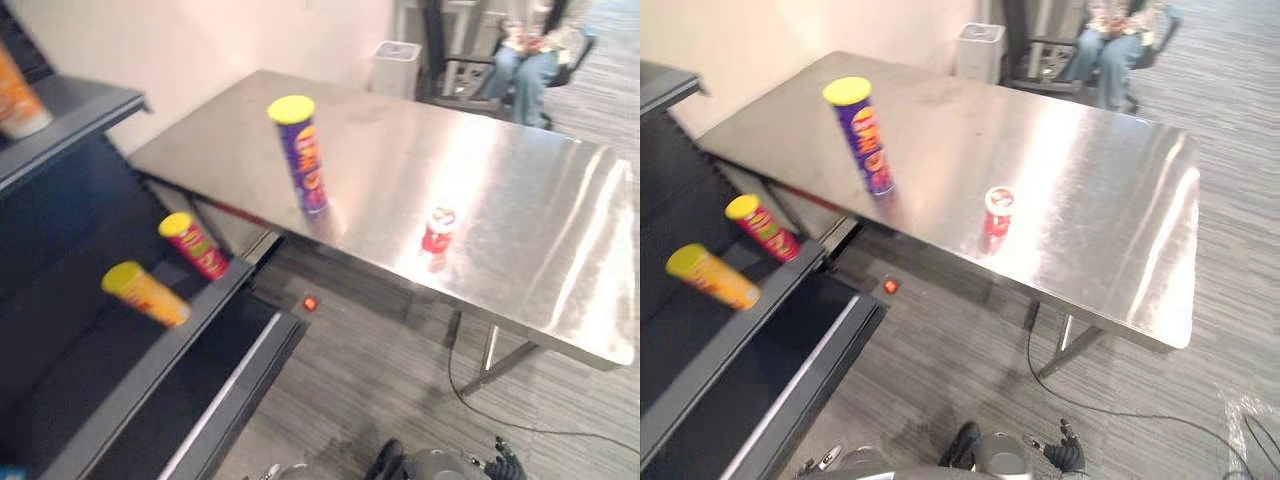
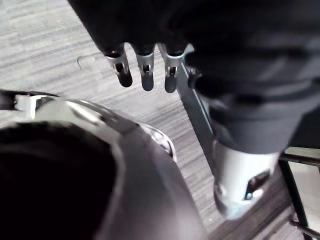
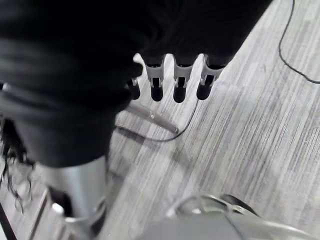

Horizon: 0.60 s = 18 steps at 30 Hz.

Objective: Put the gum and the chips on the shelf.

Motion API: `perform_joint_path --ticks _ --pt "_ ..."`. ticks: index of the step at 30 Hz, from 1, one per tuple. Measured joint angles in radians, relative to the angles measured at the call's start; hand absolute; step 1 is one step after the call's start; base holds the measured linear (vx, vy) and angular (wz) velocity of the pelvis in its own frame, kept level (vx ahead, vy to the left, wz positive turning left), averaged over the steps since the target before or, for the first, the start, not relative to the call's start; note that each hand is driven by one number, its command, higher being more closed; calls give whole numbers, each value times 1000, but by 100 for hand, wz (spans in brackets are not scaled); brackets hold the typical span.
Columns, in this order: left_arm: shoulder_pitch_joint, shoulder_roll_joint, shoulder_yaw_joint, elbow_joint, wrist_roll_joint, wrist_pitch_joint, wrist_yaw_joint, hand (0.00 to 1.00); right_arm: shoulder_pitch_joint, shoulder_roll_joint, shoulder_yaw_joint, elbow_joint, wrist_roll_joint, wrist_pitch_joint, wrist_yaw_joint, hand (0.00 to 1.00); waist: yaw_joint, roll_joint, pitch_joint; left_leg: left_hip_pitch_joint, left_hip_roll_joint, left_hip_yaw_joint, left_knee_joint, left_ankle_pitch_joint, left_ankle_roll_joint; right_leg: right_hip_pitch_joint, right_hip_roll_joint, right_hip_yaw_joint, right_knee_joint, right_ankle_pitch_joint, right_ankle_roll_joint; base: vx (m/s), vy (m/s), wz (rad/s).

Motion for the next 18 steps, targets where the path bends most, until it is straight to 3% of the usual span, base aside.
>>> perform_joint_path --ticks 2,6,9,10,11,12,13,16,18 --pt "1 2 1 -4 0 0 5 0 -6 10 -3 18 32 5 -1 0 10 -24 2 -33 -9 -8 -108 -35 8 42 -7 73 -40 12 18 141 35 -125" --pt "3 0 -3 -3 -2 4 21 0 -1 18 -50 19 48 19 -10 0 9 -21 -3 -59 -72 -139 -563 -27 3 73 -48 217 -68 38 53 181 162 -113" --pt "3 -9 8 -1 -2 2 25 0 23 35 -96 19 91 19 -29 0 8 -18 -5 -56 -114 -241 -805 62 -17 74 -83 292 -84 53 100 282 319 -80" --pt "5 -20 18 3 -2 0 26 0 44 34 -125 18 96 17 -23 0 8 -3 -13 -44 -121 -239 -857 158 -21 84 -90 322 -84 52 136 289 347 -54" --pt "8 -26 18 6 -2 0 26 0 52 30 -127 17 96 14 -22 0 7 9 -17 -34 -124 -238 -871 209 -19 89 -89 331 -84 48 150 289 382 -43" --pt "9 -29 17 19 -2 0 26 0 63 26 -130 20 95 6 -19 0 4 20 -26 -15 -126 -227 -887 201 -21 95 -88 339 -81 43 169 203 344 -5" --pt "5 2 13 29 0 1 25 0 64 58 -136 19 93 -6 -21 0 -15 -21 -37 8 -171 -224 -916 202 -10 105 -131 338 -80 43 196 161 319 1" --pt "3 50 -8 28 20 4 26 0 54 105 -162 17 112 -18 -26 0 -13 -79 -53 53 -242 -182 -977 196 7 104 -198 362 -93 68 237 142 324 -22" --pt "3 65 -24 31 20 21 31 0 51 124 -198 17 170 -23 -28 0 -12 -93 -59 90 -276 -162 -1009 191 25 110 -226 380 -101 94 256 84 271 -36"
